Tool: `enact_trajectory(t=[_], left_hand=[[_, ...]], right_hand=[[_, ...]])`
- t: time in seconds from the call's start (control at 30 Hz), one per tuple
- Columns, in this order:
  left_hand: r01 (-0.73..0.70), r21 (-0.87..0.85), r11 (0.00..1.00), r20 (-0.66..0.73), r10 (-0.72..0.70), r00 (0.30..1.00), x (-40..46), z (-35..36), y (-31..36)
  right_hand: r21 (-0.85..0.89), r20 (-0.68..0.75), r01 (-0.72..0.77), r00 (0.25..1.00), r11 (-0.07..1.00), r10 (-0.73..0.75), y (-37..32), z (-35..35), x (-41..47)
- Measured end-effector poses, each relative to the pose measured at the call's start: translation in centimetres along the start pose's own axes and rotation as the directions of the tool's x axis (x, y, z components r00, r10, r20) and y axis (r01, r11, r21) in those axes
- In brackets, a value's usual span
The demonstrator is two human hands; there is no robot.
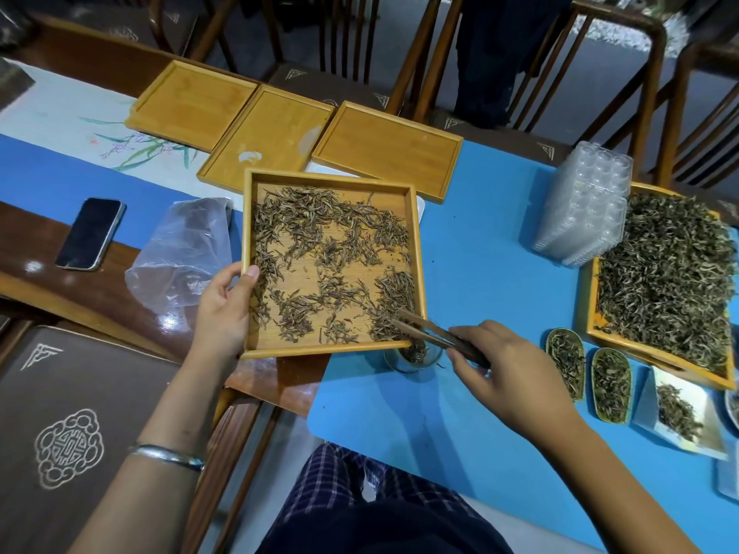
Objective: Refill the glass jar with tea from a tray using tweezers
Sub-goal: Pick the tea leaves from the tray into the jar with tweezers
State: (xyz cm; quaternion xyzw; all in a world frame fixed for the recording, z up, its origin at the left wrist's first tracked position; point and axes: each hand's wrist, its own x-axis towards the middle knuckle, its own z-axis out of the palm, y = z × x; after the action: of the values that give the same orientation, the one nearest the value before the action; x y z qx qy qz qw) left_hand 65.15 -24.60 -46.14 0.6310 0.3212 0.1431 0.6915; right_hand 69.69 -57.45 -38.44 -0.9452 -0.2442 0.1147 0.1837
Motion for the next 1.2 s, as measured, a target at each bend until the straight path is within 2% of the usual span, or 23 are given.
enact_trajectory(t=[0.13,0.23,0.43,0.57,0.67,0.97,1.07,1.2], left_hand=[[-0.002,0.017,1.000,0.002,0.002,1.000,-0.1,0.0,0.0],[-0.006,0.027,1.000,-0.001,0.006,1.000,-0.1,0.1,0.0],[-0.005,0.019,1.000,-0.003,0.005,1.000,-0.2,0.2,0.1],[-0.007,0.035,0.999,-0.003,0.008,1.000,-0.2,0.2,0.0],[-0.011,0.043,0.999,0.001,0.011,1.000,-0.1,0.1,0.0],[-0.031,0.064,0.997,-0.007,0.032,0.999,-0.2,0.3,0.2],[-0.034,0.082,0.996,-0.007,0.034,0.999,-0.2,0.3,0.1],[-0.035,0.052,0.998,-0.006,0.035,0.999,-0.2,0.4,0.2]], right_hand=[[-0.062,0.064,0.102,0.993,0.993,-0.098,-1.7,1.0,1.3],[-0.114,0.082,0.126,0.990,0.985,-0.117,-1.7,1.4,1.7],[-0.250,0.074,0.169,0.985,0.953,-0.155,-0.6,0.9,1.3],[-0.365,0.020,0.173,0.984,0.915,-0.178,-0.5,0.2,1.0],[-0.393,0.026,0.177,0.983,0.902,-0.181,-0.4,0.0,0.8],[-0.238,0.079,0.104,0.993,0.966,-0.088,0.8,-1.0,0.2],[-0.080,0.001,0.067,0.998,0.994,-0.068,0.1,-1.4,1.7],[0.147,-0.137,-0.022,0.990,0.989,0.043,-1.1,-0.7,7.3]])
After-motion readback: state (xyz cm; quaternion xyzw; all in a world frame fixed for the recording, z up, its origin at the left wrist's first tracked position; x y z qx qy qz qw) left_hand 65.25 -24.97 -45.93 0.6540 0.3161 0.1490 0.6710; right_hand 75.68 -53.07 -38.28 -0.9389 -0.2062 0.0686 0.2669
